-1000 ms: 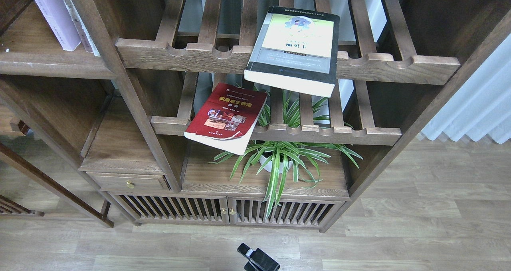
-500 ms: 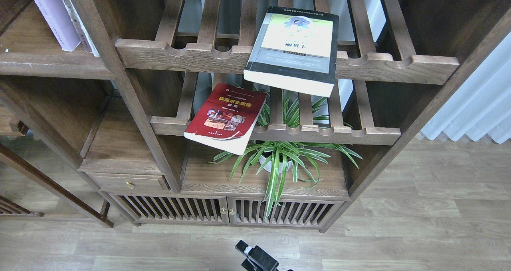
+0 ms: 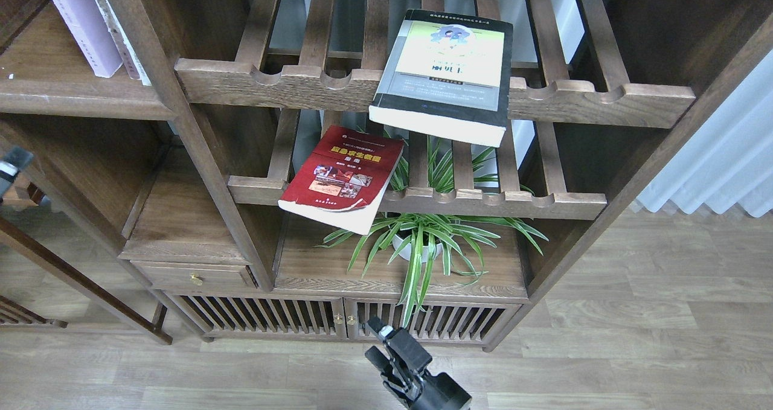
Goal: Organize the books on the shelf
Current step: 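Raise the right gripper up to the grey-white book on the upper shelf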
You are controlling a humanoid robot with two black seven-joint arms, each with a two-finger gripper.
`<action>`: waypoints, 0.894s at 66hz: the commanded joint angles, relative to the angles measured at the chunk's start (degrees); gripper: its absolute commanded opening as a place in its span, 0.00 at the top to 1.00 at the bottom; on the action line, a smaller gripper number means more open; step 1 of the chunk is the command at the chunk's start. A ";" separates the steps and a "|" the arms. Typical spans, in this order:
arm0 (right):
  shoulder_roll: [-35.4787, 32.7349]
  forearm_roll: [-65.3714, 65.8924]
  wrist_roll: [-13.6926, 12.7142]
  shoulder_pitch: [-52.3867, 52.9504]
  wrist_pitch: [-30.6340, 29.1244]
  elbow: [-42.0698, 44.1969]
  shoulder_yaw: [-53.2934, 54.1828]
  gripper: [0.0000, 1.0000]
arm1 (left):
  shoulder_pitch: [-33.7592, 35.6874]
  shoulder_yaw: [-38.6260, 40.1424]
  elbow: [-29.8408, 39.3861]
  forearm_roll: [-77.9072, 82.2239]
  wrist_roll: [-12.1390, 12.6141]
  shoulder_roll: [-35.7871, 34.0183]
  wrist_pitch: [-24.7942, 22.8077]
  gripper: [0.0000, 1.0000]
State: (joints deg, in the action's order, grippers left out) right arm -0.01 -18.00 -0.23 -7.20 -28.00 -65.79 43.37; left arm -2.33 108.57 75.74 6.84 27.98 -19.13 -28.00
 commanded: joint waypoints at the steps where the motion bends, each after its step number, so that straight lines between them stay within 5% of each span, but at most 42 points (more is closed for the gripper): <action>1: 0.01 0.07 -0.13 0.25 0.00 -2.94 1.89 0.01 | -3.63 -1.25 -0.24 0.01 0.02 2.25 0.00 0.00; 24: 0.01 -0.02 -0.21 2.71 0.00 -4.79 12.08 0.01 | -8.21 -1.87 -3.06 -0.43 0.02 4.10 0.00 0.00; 59: 0.01 5.60 -0.74 5.62 0.00 -19.64 13.32 0.01 | -13.49 -1.96 -3.41 -0.69 0.02 5.42 0.00 0.00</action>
State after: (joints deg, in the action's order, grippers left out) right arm 0.00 -14.84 -0.93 -1.58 -28.00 -83.56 56.61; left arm -15.73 106.60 72.30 6.21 28.00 -13.80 -28.00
